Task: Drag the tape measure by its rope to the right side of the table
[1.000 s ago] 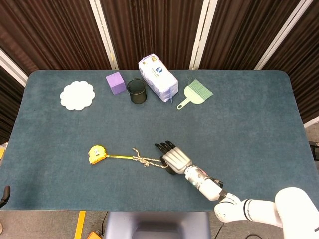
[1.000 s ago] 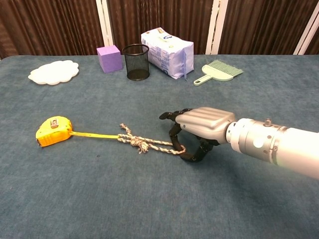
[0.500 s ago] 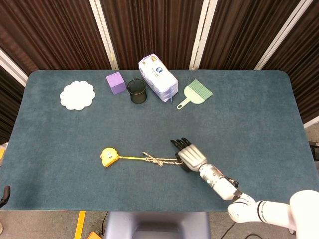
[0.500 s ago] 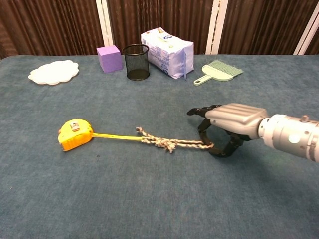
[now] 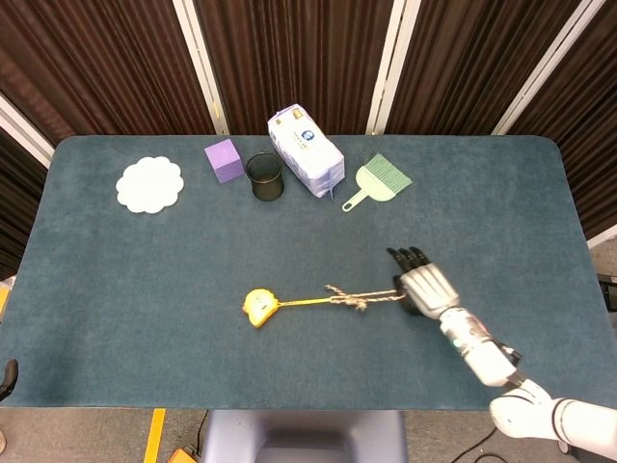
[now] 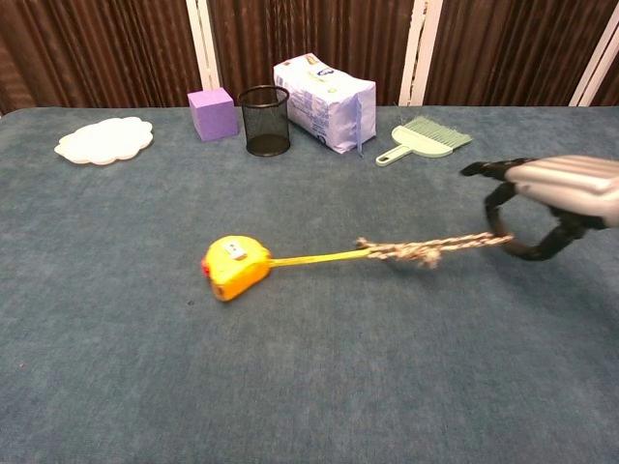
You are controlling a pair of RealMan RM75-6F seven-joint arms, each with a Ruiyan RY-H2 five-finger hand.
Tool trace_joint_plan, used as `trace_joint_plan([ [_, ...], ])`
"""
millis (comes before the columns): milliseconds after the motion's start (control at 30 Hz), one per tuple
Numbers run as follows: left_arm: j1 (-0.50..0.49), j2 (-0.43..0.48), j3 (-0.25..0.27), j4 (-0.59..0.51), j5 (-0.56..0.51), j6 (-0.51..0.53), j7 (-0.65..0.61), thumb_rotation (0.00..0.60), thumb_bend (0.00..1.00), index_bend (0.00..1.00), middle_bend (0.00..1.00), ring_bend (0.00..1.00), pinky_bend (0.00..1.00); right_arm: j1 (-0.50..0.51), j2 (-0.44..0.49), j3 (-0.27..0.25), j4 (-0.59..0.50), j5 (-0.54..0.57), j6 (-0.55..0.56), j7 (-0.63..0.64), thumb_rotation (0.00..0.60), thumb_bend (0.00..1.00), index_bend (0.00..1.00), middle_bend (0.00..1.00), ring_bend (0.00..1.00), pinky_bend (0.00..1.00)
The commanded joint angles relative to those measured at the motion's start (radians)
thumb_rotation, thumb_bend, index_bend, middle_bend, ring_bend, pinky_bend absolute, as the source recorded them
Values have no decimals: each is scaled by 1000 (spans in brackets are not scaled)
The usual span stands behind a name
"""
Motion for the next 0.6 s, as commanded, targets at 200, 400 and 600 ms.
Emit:
trace_joint_plan([
  [200,0,-1,-3,-3,-2,2,2,600,469,38,0,0,108,-93,86,-37,45,-5,46,95,600,514,706,80,72,0],
  [400,-2,-2,-3,-4,-5,-3,9,600,469,38,0,0,108,-147,107,-48,122,7,44,175,600,515,707,79,72,0],
  [600,-4,-4,-3,-6,-5,-6,20,600,468,38,0,0,109,-200,100,-51,225,28,36,251,600,518,708,79,72,0],
])
